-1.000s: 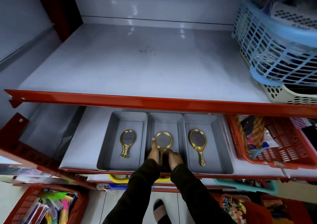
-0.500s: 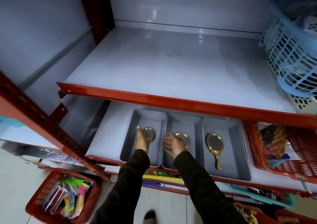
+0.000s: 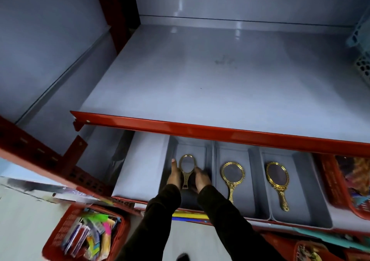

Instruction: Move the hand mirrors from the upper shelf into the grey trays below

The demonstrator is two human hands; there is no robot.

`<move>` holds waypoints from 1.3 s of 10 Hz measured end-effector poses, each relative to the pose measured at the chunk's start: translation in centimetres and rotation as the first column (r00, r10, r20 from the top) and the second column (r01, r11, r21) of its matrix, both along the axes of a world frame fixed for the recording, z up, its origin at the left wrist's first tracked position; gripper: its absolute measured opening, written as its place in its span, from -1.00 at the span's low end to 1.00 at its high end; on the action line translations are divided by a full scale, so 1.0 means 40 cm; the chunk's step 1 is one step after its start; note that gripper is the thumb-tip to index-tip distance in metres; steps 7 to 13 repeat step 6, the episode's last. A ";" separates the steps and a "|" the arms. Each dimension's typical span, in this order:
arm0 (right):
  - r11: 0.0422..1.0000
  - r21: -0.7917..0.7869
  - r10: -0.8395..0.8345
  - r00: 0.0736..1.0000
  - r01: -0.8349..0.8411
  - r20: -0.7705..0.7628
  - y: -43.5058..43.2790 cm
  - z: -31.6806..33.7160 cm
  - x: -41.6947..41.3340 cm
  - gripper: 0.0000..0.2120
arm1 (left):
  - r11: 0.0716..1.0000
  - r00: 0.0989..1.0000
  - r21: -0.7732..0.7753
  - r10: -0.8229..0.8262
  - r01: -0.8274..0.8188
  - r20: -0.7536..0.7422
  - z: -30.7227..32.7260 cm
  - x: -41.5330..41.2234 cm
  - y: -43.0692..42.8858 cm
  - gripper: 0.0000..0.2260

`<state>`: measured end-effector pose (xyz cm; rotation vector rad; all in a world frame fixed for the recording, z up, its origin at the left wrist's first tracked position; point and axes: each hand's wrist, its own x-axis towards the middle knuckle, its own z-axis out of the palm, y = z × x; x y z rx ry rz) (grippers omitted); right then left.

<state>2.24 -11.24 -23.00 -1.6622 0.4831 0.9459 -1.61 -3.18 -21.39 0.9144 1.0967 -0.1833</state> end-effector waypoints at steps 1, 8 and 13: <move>1.000 0.012 -0.018 1.000 0.017 0.006 0.012 0.003 -0.016 -0.68 | 1.000 1.000 -0.009 -0.009 0.009 0.024 -0.015 -0.013 0.006 -0.26; 0.975 0.158 -0.178 0.972 0.153 0.154 -0.098 0.162 -0.136 -0.79 | 0.970 0.994 0.242 -0.049 0.023 0.099 0.100 -0.120 -0.067 -0.33; 0.975 0.158 -0.178 0.972 0.153 0.154 -0.098 0.162 -0.136 -0.79 | 0.970 0.994 0.242 -0.049 0.023 0.099 0.100 -0.120 -0.067 -0.33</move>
